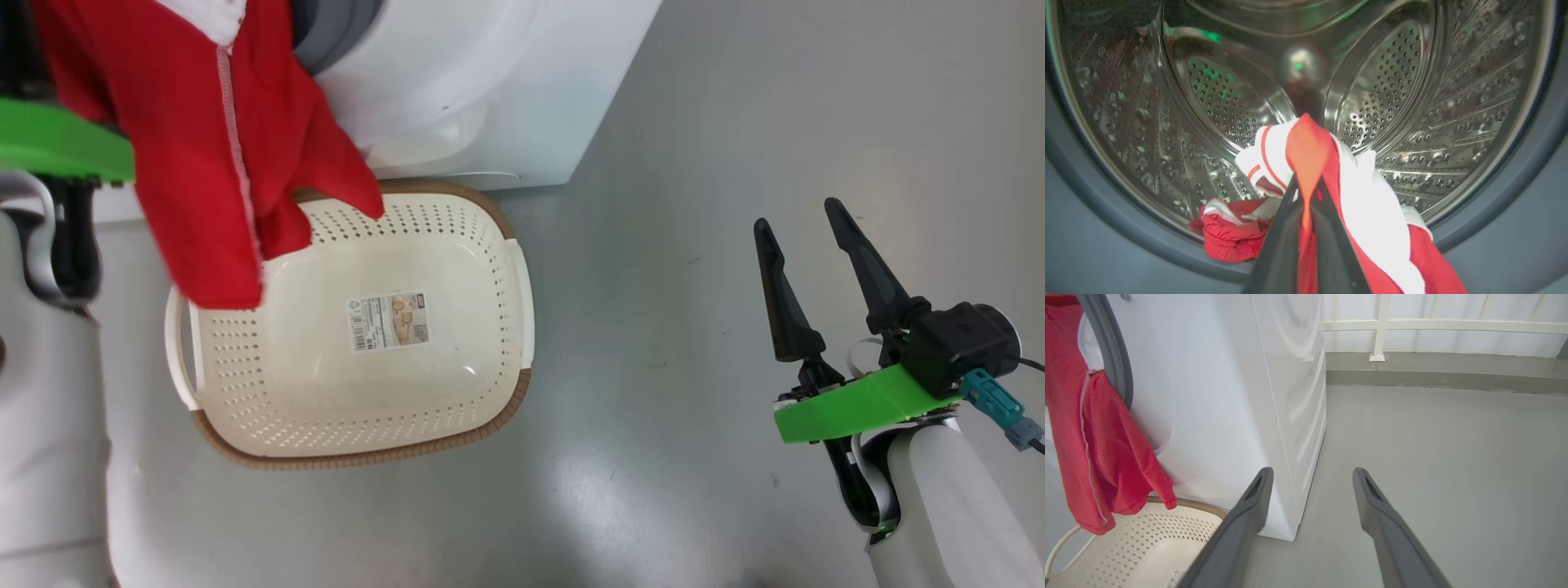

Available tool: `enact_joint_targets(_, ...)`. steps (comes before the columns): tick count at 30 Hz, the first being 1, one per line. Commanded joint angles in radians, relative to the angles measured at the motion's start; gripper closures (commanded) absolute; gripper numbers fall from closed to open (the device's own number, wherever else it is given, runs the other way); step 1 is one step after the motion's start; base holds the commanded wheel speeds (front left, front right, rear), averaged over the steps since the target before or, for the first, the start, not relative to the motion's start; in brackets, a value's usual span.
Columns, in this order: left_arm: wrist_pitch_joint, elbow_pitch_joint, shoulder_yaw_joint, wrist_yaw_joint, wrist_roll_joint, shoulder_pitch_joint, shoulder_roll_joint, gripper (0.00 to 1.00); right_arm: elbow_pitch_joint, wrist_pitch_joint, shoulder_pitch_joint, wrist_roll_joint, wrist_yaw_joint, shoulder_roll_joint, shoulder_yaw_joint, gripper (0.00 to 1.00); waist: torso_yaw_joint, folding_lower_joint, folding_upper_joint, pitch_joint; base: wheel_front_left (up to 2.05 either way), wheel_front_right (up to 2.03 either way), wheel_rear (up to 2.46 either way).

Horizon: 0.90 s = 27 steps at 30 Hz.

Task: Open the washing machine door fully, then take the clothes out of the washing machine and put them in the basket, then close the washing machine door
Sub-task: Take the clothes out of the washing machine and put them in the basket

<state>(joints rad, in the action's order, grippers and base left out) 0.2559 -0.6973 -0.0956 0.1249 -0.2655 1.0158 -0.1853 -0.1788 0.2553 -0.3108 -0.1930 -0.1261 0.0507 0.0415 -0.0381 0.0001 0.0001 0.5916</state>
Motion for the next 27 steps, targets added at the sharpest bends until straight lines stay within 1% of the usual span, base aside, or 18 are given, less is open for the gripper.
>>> enact_joint_targets(1, 0.006, 0.073, -0.033, 0.005, -0.003, -0.044, -0.035, 1.00, 0.021, 0.006, 0.018, 0.000, -0.005, -0.001, 0.017, 0.00, 0.006, -0.0001, -0.0001, -0.005, 0.00, 0.00, 0.00)
enact_joint_targets(4, 0.006, 0.184, -0.048, 0.005, -0.004, -0.108, -0.017, 1.00, 0.022, 0.006, 0.024, 0.003, -0.005, -0.001, 0.015, 0.00, 0.014, -0.0001, -0.0001, -0.010, 0.00, 0.00, 0.00)
enact_joint_targets(9, 0.006, 0.329, -0.056, 0.006, -0.003, -0.198, 0.000, 1.00, 0.021, 0.006, 0.030, 0.007, -0.005, -0.001, 0.013, 0.00, 0.022, -0.0001, -0.0001, -0.019, 0.00, 0.00, 0.00)
enact_joint_targets(10, 0.006, 0.387, -0.063, 0.006, -0.003, -0.230, 0.006, 1.00, 0.020, 0.006, 0.032, 0.007, -0.005, -0.001, 0.014, 0.00, 0.023, -0.0001, -0.0001, -0.023, 0.00, 0.00, 0.00)
enact_joint_targets(21, 0.006, 0.648, -0.089, 0.006, -0.010, -0.406, 0.047, 1.00, 0.019, 0.006, 0.046, 0.008, -0.005, -0.001, 0.015, 0.00, 0.025, -0.0001, -0.0001, -0.034, 0.00, 0.00, 0.00)
enact_joint_targets(22, 0.006, 0.687, -0.098, 0.006, -0.013, -0.437, 0.057, 1.00, 0.019, 0.006, 0.046, 0.008, -0.005, -0.001, 0.017, 0.00, 0.024, -0.0001, -0.0001, -0.036, 0.00, 0.00, 0.00)
enact_joint_targets(27, 0.006, 0.772, -0.121, 0.006, -0.016, -0.513, 0.081, 1.00, 0.019, 0.006, 0.048, 0.008, -0.005, -0.001, 0.016, 0.00, 0.025, -0.0001, -0.0001, -0.038, 0.00, 0.00, 0.00)
